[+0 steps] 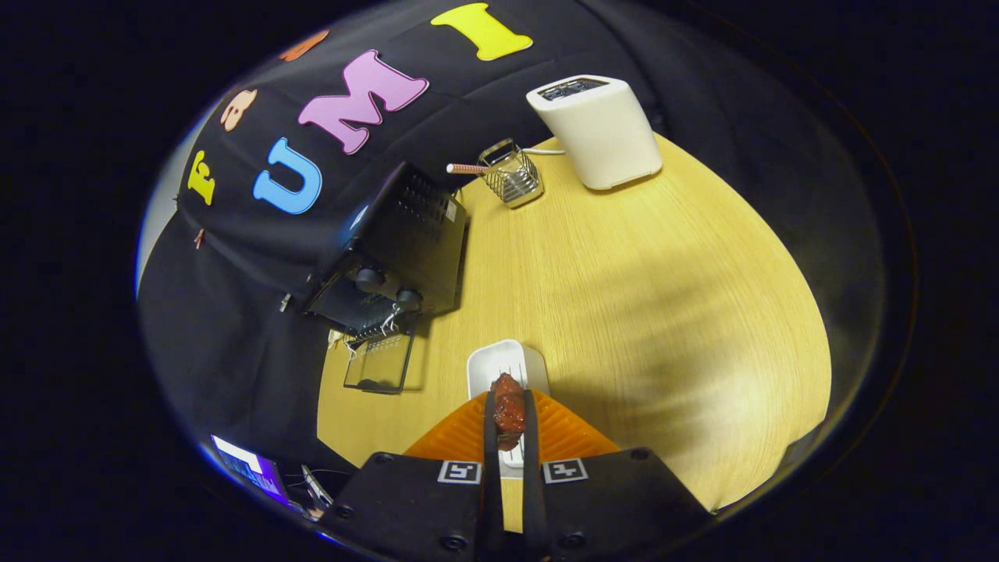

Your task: Open the toaster oven, put the food inside, and close the toaster oven door.

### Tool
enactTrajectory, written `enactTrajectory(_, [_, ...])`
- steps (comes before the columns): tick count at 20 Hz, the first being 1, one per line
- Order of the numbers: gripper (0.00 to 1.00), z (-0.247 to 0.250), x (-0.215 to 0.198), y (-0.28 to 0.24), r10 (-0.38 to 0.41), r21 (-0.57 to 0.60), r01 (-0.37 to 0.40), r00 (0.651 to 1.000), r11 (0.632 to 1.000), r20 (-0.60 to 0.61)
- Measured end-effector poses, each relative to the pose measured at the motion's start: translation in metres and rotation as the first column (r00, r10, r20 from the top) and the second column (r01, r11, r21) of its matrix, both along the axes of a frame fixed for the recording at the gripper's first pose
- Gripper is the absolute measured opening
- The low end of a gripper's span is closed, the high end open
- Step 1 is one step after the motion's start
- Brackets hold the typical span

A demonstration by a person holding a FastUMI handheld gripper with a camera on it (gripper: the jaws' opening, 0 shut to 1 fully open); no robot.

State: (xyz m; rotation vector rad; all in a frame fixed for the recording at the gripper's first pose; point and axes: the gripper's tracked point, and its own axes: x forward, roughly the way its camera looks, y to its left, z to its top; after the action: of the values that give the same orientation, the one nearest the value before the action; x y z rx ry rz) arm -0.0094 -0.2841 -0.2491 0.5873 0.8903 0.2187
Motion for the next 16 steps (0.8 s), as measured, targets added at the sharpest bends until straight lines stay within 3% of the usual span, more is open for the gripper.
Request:
enactTrajectory(6, [0.14,0.04,-0.007,0.011,-0.094,0.039,0.094,0.995,0.995,0.012])
enactTrajectory(16, [0.14,0.075,-0.026,0.119,-0.102,0.048,0.098,0.991,0.994,0.089])
